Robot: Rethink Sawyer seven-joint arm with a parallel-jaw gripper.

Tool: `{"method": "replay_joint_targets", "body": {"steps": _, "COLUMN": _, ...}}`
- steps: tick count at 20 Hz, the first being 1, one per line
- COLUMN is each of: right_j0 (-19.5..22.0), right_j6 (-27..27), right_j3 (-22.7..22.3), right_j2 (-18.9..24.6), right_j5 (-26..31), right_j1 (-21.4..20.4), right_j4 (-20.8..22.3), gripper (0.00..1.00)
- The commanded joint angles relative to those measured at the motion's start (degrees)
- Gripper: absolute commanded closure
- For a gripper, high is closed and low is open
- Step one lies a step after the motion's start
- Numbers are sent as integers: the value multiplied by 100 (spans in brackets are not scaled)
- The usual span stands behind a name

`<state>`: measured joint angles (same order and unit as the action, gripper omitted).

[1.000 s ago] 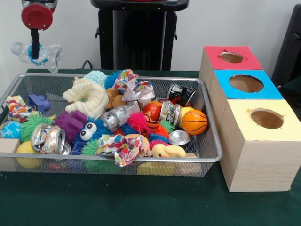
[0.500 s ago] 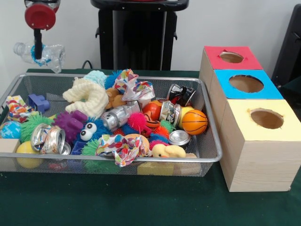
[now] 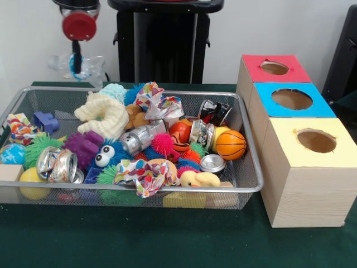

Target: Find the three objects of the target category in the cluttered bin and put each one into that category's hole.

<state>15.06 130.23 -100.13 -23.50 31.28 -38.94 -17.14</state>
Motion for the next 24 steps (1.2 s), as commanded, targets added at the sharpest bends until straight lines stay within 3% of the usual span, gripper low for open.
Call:
{"method": "replay_joint_targets", "body": {"steps": 1, "right_j0": -208, "right_j6": 1406, "right_j3": -936, "right_j2": 510, "right_j5": -316, "right_j1": 28, "right_j4": -481, "gripper": 100}}
{"method": "replay_joint_targets", "body": {"steps": 7, "right_j0": -538, "right_j6": 1580, "right_j3": -1268, "right_j2": 490, "right_j5": -370, "right_j1": -99, "right_j4": -843, "gripper": 100}}
{"method": "replay_joint_targets", "body": {"steps": 14, "right_j0": -1115, "right_j6": 1995, "right_j3": -1293, "right_j2": 364, "right_j5": -337, "right_j1": -2, "right_j4": -1341, "gripper": 100}}
{"method": "replay_joint_targets", "body": {"steps": 24, "right_j0": -1961, "right_j6": 2780, "right_j3": -812, "right_j2": 83, "right_j5": -34, "right_j1": 386, "right_j4": -1868, "gripper": 100}}
